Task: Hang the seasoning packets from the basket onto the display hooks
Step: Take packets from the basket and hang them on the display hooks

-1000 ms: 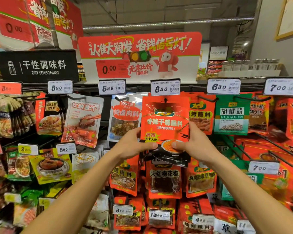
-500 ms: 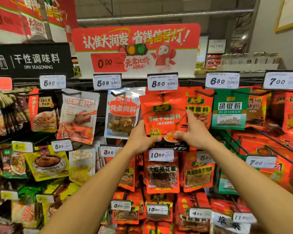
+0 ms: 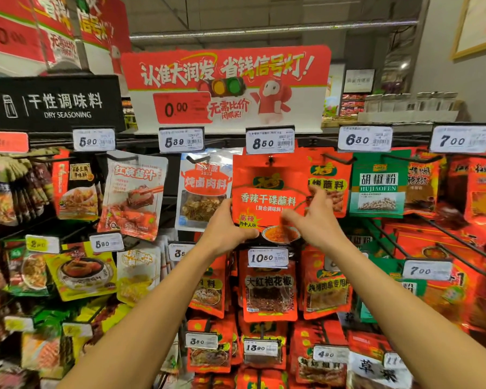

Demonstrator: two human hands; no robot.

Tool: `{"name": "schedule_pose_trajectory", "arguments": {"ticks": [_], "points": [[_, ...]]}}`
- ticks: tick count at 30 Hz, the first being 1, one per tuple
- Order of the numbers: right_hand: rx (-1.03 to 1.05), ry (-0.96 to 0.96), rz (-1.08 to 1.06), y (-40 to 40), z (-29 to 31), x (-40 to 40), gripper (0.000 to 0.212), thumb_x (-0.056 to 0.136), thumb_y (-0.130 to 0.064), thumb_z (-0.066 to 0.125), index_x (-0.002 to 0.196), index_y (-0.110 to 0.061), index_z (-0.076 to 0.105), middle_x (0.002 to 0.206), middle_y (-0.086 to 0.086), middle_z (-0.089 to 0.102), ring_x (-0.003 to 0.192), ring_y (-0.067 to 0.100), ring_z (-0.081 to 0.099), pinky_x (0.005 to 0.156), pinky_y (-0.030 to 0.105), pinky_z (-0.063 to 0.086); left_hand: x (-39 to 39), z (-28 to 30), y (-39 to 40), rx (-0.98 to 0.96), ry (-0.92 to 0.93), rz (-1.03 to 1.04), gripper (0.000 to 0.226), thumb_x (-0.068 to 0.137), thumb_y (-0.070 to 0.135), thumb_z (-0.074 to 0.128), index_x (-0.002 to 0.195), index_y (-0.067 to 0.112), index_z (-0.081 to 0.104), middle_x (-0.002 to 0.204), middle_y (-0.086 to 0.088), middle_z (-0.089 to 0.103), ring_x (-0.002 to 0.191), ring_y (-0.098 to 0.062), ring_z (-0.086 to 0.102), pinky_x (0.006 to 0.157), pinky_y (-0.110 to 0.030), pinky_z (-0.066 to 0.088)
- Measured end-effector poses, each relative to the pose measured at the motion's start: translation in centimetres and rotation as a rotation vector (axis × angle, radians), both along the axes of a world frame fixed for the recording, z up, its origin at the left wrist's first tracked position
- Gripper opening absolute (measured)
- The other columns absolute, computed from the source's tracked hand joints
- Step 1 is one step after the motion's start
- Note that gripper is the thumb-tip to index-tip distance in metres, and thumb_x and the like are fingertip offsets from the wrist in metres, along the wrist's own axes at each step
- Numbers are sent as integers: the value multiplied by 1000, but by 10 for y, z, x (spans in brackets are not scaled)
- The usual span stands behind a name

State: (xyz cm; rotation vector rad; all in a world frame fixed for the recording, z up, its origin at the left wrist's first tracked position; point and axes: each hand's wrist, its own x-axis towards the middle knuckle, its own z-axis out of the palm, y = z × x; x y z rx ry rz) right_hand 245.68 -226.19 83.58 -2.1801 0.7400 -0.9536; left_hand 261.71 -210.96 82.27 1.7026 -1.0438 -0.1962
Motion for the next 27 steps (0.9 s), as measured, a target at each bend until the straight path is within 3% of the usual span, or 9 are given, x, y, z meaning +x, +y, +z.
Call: {"name": "schedule_pose_trajectory", "arguments": {"ticks": [2, 4, 8, 13, 18, 20, 23, 25, 27], "points": [[60, -26, -59, -5, 3, 3, 117, 82, -64, 70, 160, -14, -1, 160, 20, 23, 149, 37, 21, 120, 52, 25, -2, 1, -1, -51, 98, -32, 85, 64, 24, 94, 131, 28, 43, 125, 4, 62, 112, -14, 63, 99, -39, 52], [208, -54, 36, -7, 4, 8, 118, 85, -63, 68, 160, -14, -8, 165, 14, 22, 151, 33, 25, 122, 51, 25, -4, 3, -3, -85, 176, -44, 99, 60, 31, 95, 142, 25, 40, 134, -3, 57, 119, -20, 61, 104, -44, 50], [258, -52, 167, -1, -3, 18, 84, 94, -60, 57, 156, -19, 18, 156, 7, 42, 141, 27, 45, 118, 48, 35, -7, 0, -12, -137, 259, -159, 74, 78, 20, 87, 139, 23, 45, 126, -2, 68, 113, -18, 68, 104, -45, 52], [285, 55, 244, 1, -7, 21, 106, 93, -67, 50, 160, -12, -11, 169, 10, 15, 154, 28, 22, 124, 48, 23, -9, 0, -14, -114, 171, -200, 73, 85, 21, 82, 143, 22, 39, 129, -3, 66, 115, -14, 67, 104, -41, 52], [231, 147, 244, -2, -3, 16, 111, 90, -72, 48, 159, -11, -14, 170, 10, 11, 154, 28, 22, 123, 48, 25, -10, -6, -5, -53, 67, -153, 85, 87, 31, 78, 152, 20, 24, 139, -5, 56, 126, -19, 59, 109, -48, 47], [221, 123, 243, -2, -1, 9, 105, 89, -72, 49, 161, -17, -3, 166, 7, 25, 148, 28, 35, 120, 46, 31, -11, -4, 1, -34, 46, -125, 87, 85, 40, 78, 151, 22, 25, 138, 1, 56, 124, -14, 59, 110, -47, 47], [166, 56, 208, 2, 3, -8, 84, 90, -71, 53, 157, -28, 25, 143, -7, 53, 132, 22, 53, 103, 36, 42, -14, 2, 16, -27, -1, -79, 84, 82, 56, 73, 150, 29, 32, 133, 20, 56, 118, 9, 55, 112, -42, 44], [77, -16, 79, 4, 4, -20, 71, 94, -61, 57, 152, -25, 39, 134, -8, 57, 127, 19, 54, 98, 35, 43, -17, 6, 27, -51, -31, 70, 79, 88, 58, 66, 153, 26, 35, 144, 14, 52, 129, 1, 51, 114, -43, 41], [2, -173, -31, 8, 1, -31, 44, 97, -46, 61, 133, -21, 62, 122, -6, 66, 116, 19, 62, 97, 36, 48, -22, 9, 39, -162, -52, 203, 53, 96, 44, 64, 142, 22, 52, 137, 4, 60, 123, -10, 57, 108, -43, 48]]}}
